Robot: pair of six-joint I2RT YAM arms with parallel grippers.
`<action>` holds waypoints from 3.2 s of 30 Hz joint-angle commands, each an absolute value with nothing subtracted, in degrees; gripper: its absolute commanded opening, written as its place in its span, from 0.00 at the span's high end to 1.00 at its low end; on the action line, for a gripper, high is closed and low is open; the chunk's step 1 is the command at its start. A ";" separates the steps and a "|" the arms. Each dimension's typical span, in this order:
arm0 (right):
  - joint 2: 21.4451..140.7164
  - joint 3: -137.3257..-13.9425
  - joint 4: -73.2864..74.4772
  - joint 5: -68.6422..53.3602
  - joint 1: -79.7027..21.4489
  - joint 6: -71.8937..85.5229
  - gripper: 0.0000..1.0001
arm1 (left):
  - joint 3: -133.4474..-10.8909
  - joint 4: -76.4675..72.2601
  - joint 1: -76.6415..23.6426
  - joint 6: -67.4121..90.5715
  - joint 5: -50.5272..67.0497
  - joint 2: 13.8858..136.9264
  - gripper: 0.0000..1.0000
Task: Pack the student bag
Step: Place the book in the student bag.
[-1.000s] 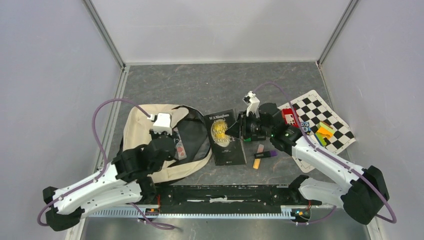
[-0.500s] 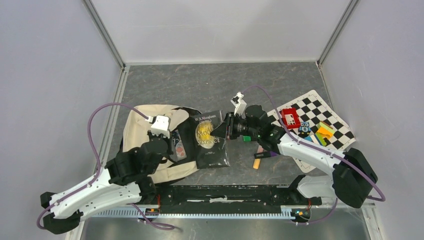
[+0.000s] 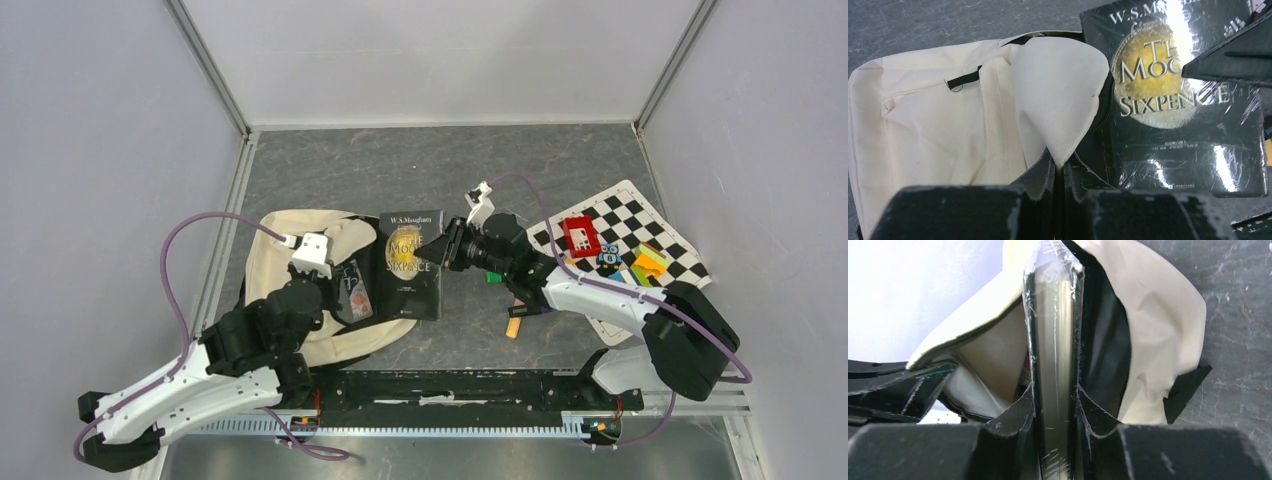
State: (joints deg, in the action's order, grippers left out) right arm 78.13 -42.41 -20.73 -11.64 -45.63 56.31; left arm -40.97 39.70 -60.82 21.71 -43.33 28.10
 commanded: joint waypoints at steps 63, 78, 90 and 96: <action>113.36 -68.84 -31.19 -1.05 -61.01 43.31 0.43 | -40.81 30.73 -60.75 17.80 -39.75 31.28 0.97; 109.34 -61.23 -30.94 -4.61 -60.89 44.49 0.39 | -41.03 31.55 -60.80 18.02 -40.85 30.25 0.97; 117.55 -70.70 -33.07 -10.68 -62.79 47.89 0.73 | -41.02 31.03 -60.80 17.64 -40.00 31.79 0.97; 119.29 -72.78 -34.89 -12.05 -63.54 48.84 0.73 | -41.02 30.94 -60.80 17.67 -39.21 33.03 0.97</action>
